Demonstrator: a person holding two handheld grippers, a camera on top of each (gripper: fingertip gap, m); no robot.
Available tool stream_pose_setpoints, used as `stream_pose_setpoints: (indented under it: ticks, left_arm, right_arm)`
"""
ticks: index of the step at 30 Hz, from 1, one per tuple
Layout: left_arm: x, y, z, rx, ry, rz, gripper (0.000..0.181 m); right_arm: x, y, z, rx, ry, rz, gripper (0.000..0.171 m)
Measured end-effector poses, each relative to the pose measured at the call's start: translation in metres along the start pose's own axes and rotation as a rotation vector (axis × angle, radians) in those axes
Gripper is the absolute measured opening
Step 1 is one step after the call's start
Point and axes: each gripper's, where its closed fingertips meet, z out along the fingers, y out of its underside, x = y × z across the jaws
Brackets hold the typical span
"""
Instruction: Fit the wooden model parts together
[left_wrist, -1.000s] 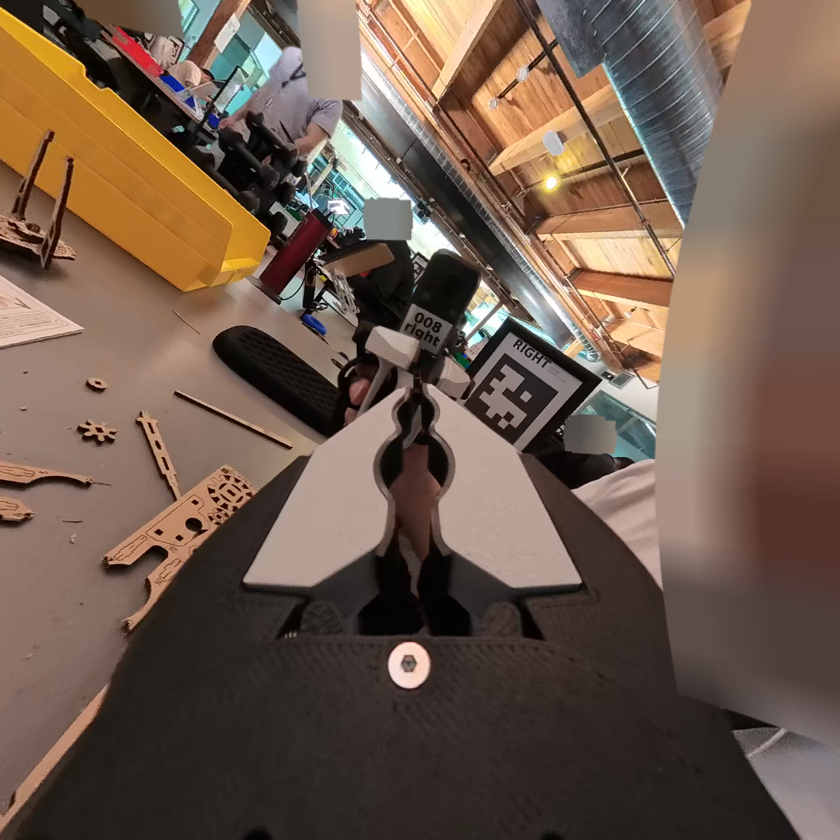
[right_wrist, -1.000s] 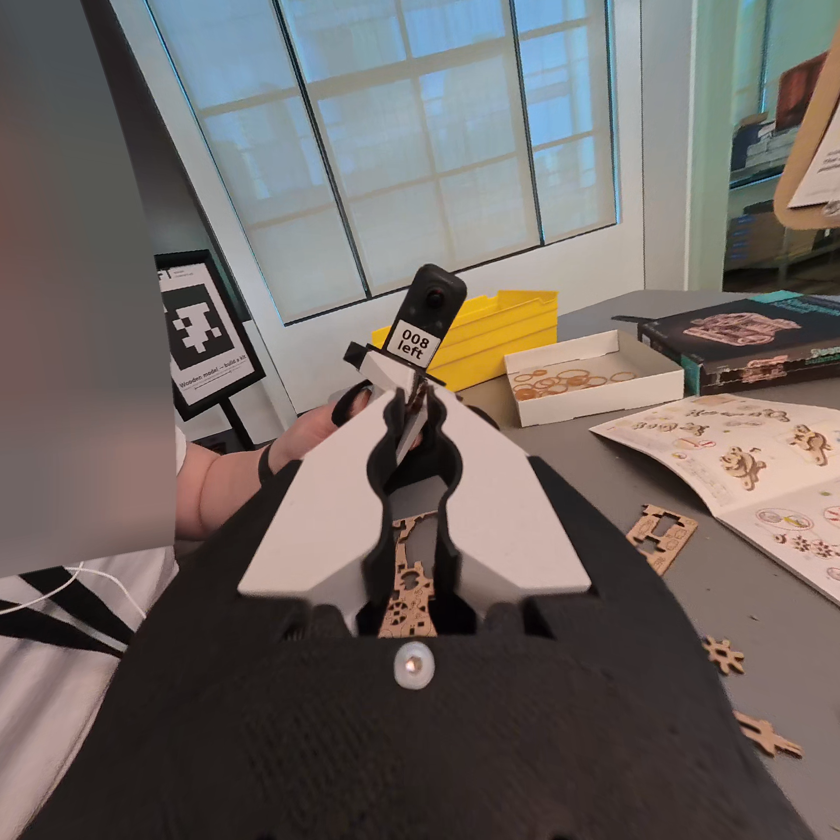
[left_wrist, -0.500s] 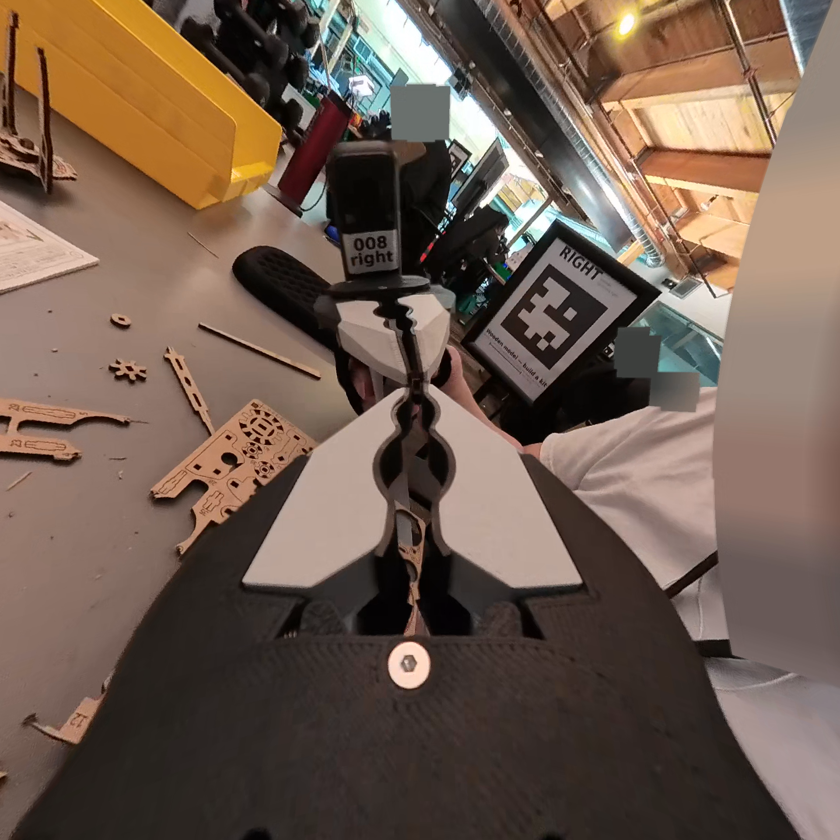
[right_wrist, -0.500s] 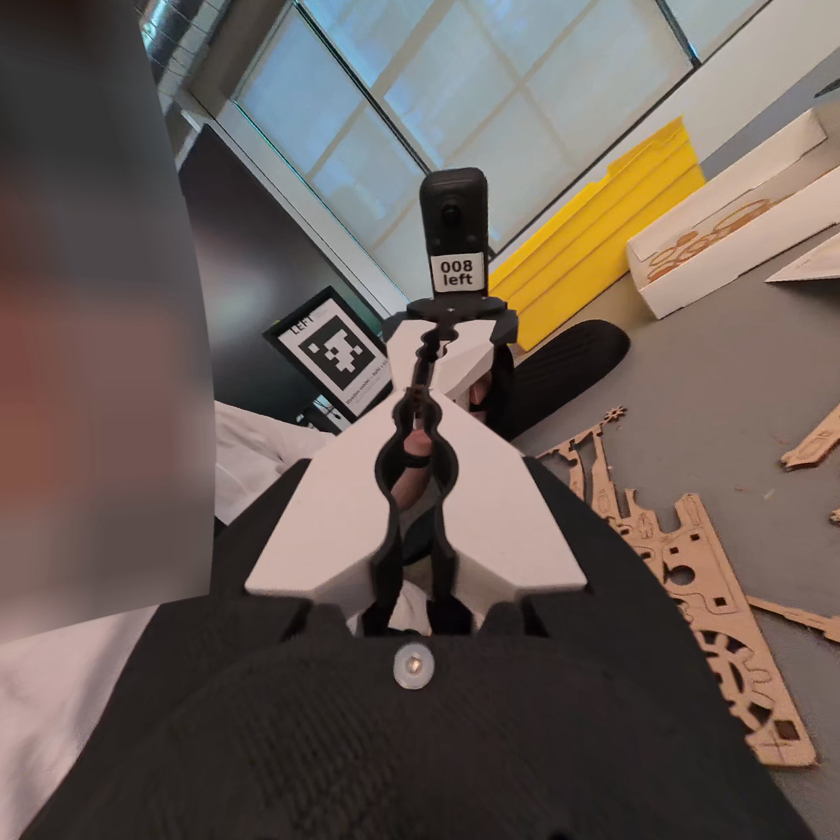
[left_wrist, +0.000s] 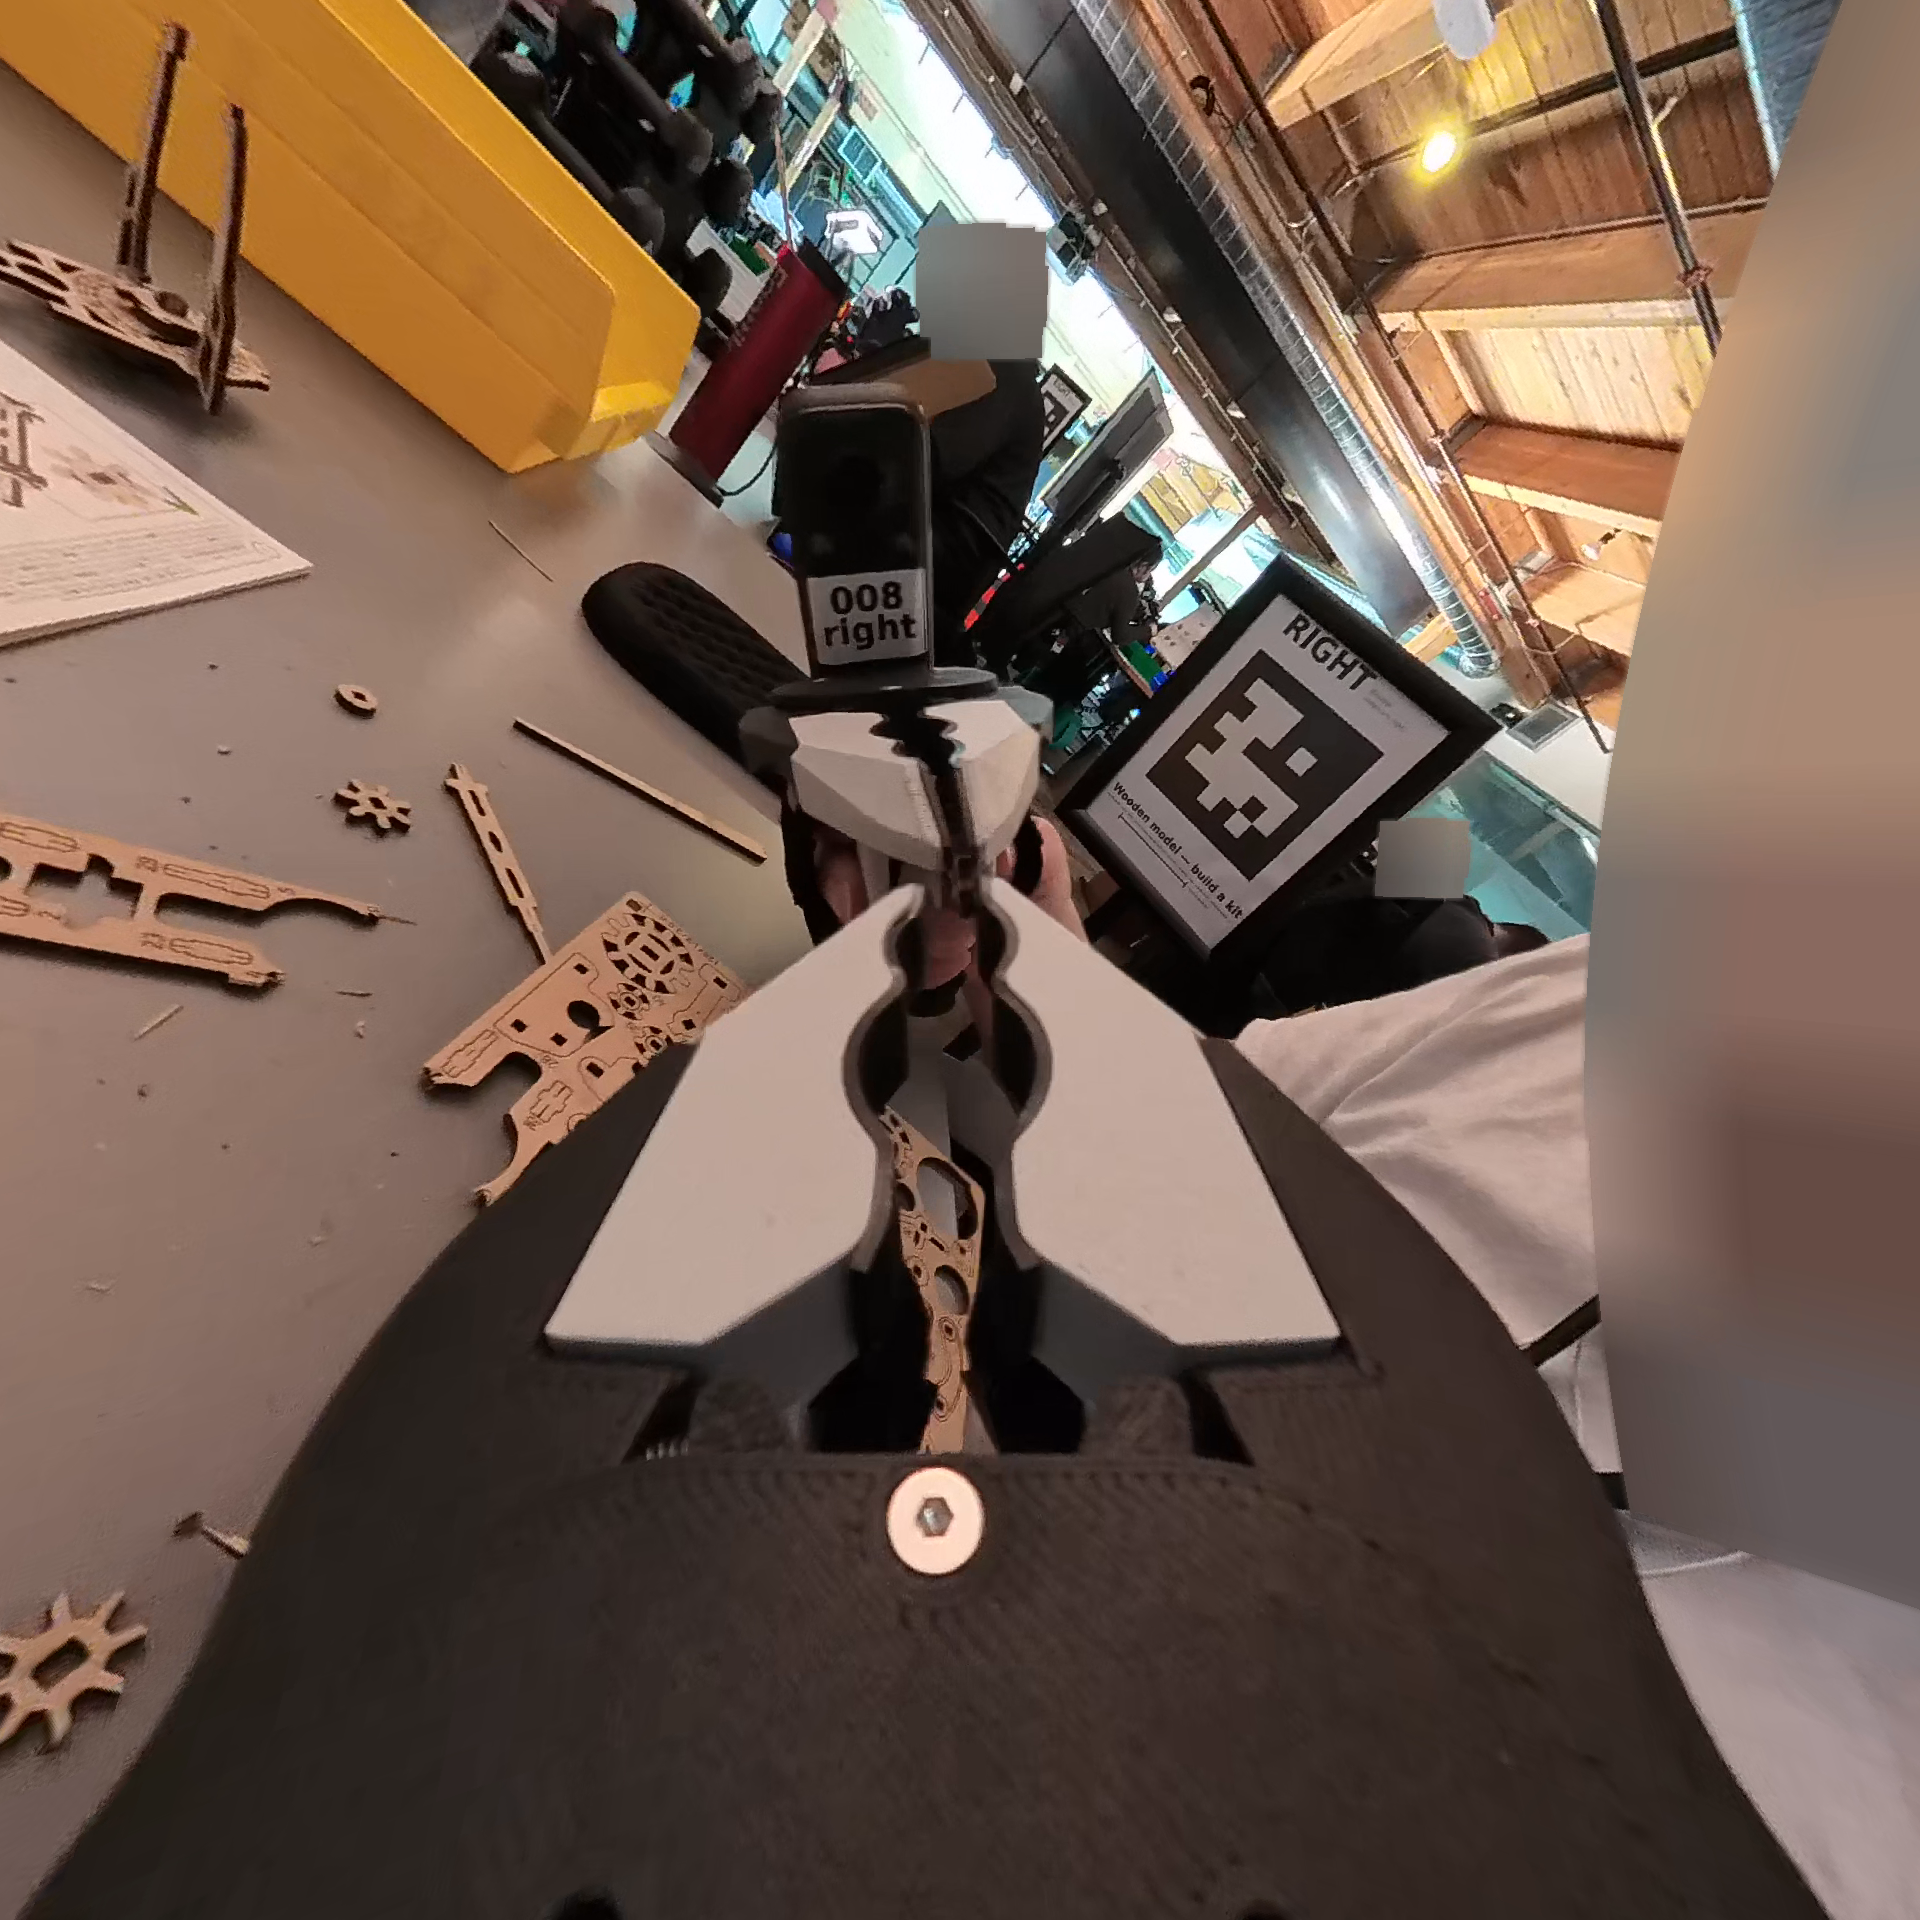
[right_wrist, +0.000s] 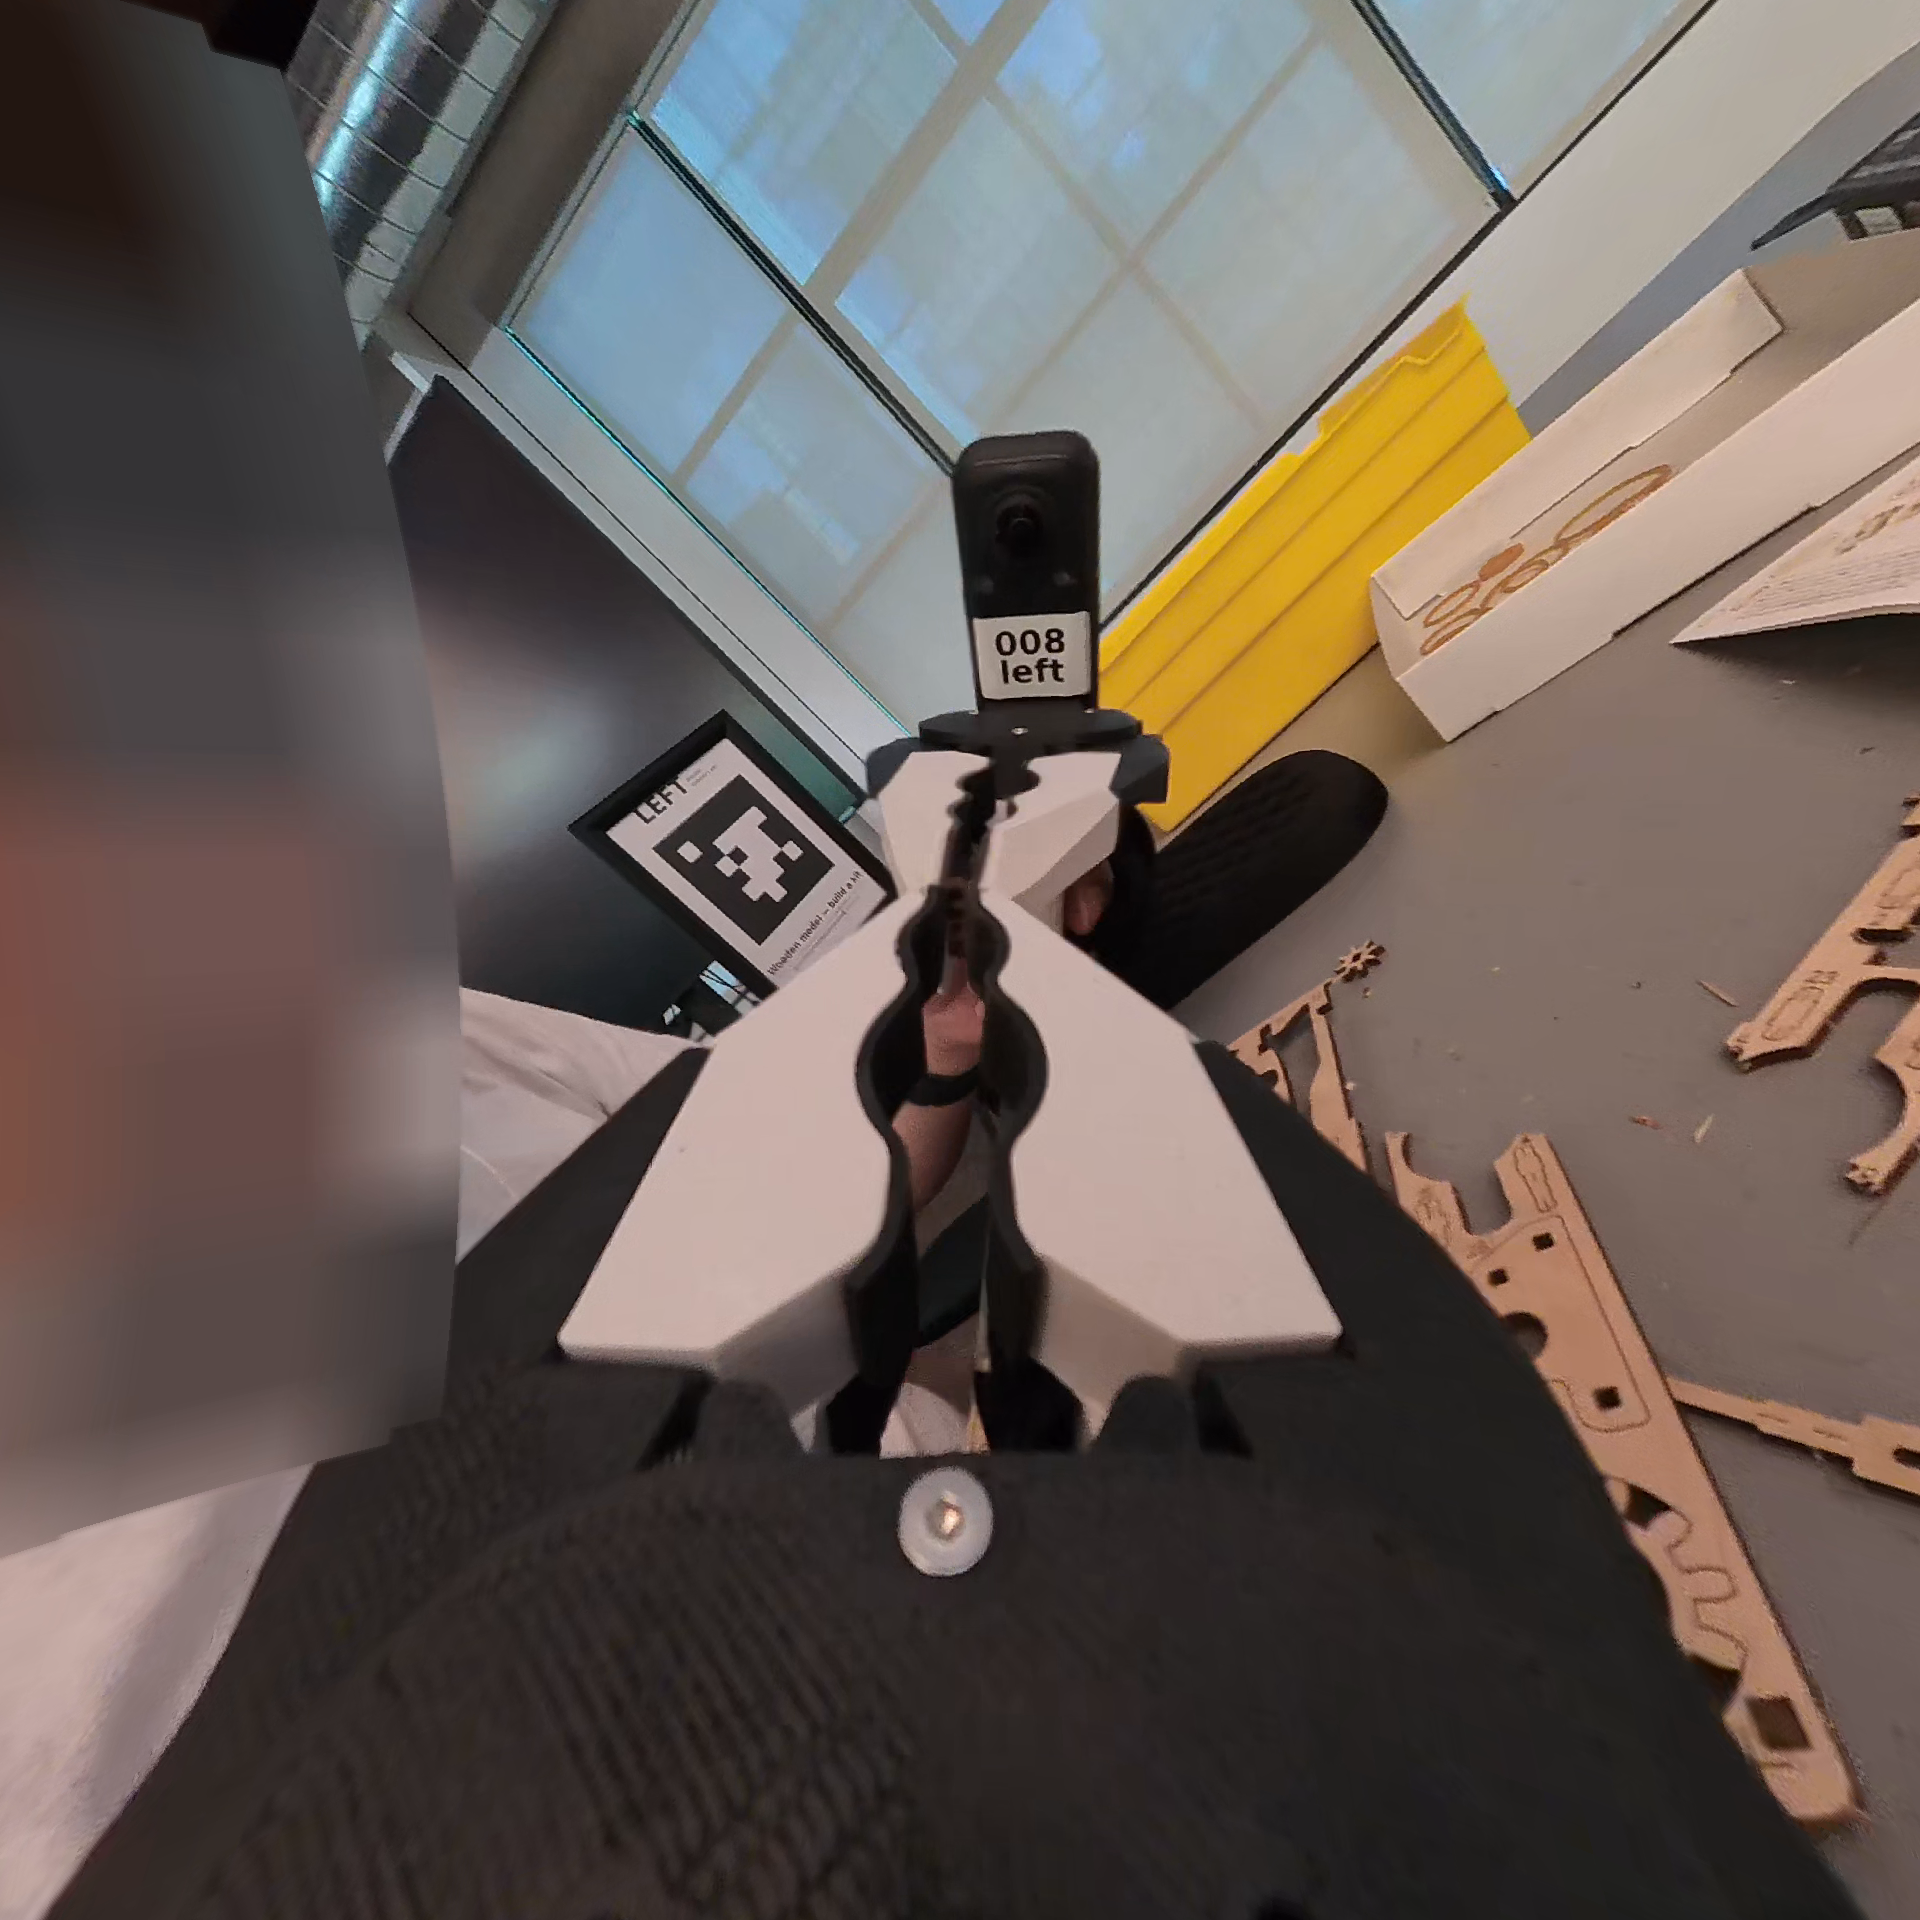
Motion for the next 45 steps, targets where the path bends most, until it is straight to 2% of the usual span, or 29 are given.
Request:
stream_pose_setpoints:
  ticks: [2, 3, 4, 6, 10, 14, 17, 21, 23, 26, 31, 38, 40, 43, 45]
  left_arm:
    - [-0.003, 0.0, -0.001, -0.02, -0.004, -0.009, 0.0]
    - [-0.006, -0.002, -0.005, -0.038, -0.009, -0.022, 0.0]
    - [-0.01, -0.006, -0.012, -0.057, -0.019, -0.044, 0.0]
    - [-0.029, -0.018, -0.037, -0.117, -0.081, -0.1, 0.0]
    - [-0.093, -0.001, -0.089, -0.464, -0.386, -0.234, 0.0]
    - [-0.11, 0.024, -0.087, -0.663, -0.386, -0.309, 0.0]
    - [-0.116, 0.042, -0.087, -0.783, -0.382, -0.336, 0.001]
    - [-0.12, 0.037, -0.084, -0.778, -0.361, -0.317, 0.002]
    - [-0.12, 0.033, -0.085, -0.769, -0.361, -0.316, 0.017]
    - [-0.118, 0.027, -0.089, -0.766, -0.377, -0.274, 0.031]
    - [-0.106, 0.01, -0.093, -0.652, -0.427, -0.194, 0.031]
    - [-0.063, 0.045, -0.094, -0.5, -0.423, -0.227, 0.028]
    - [-0.056, 0.058, -0.094, -0.488, -0.431, -0.245, 0.029]
    - [-0.054, 0.074, -0.091, -0.485, -0.456, -0.276, 0.03]
    - [-0.055, 0.083, -0.087, -0.487, -0.455, -0.296, 0.032]
  right_arm:
    - [0.003, -0.001, 0.0, -0.008, 0.022, -0.017, 0.002]
    - [0.006, -0.002, -0.001, -0.012, 0.043, -0.027, 0.008]
    - [0.01, -0.005, -0.004, -0.011, 0.077, -0.043, 0.017]
    - [0.018, -0.011, -0.017, -0.015, 0.159, -0.104, 0.017]
    - [0.032, -0.014, -0.041, -0.032, 0.282, -0.174, 0.016]
    - [0.034, -0.013, -0.05, -0.004, 0.27, -0.148, 0.016]
    - [0.038, -0.004, -0.054, -0.048, 0.291, -0.151, 0.016]
    - [0.044, 0.009, -0.061, -0.127, 0.348, -0.18, 0.017]
    - [0.046, 0.012, -0.065, -0.143, 0.364, -0.189, 0.018]
    - [0.044, 0.01, -0.068, -0.119, 0.349, -0.194, 0.018]
    - [0.037, 0.004, -0.075, -0.091, 0.378, -0.29, 0.019]
    - [0.044, 0.043, -0.091, -0.392, 0.584, -0.406, 0.028]
    - [0.048, 0.057, -0.096, -0.466, 0.623, -0.383, 0.029]
    - [0.053, 0.075, -0.099, -0.533, 0.649, -0.305, 0.033]
    - [0.053, 0.075, -0.097, -0.512, 0.654, -0.311, 0.033]
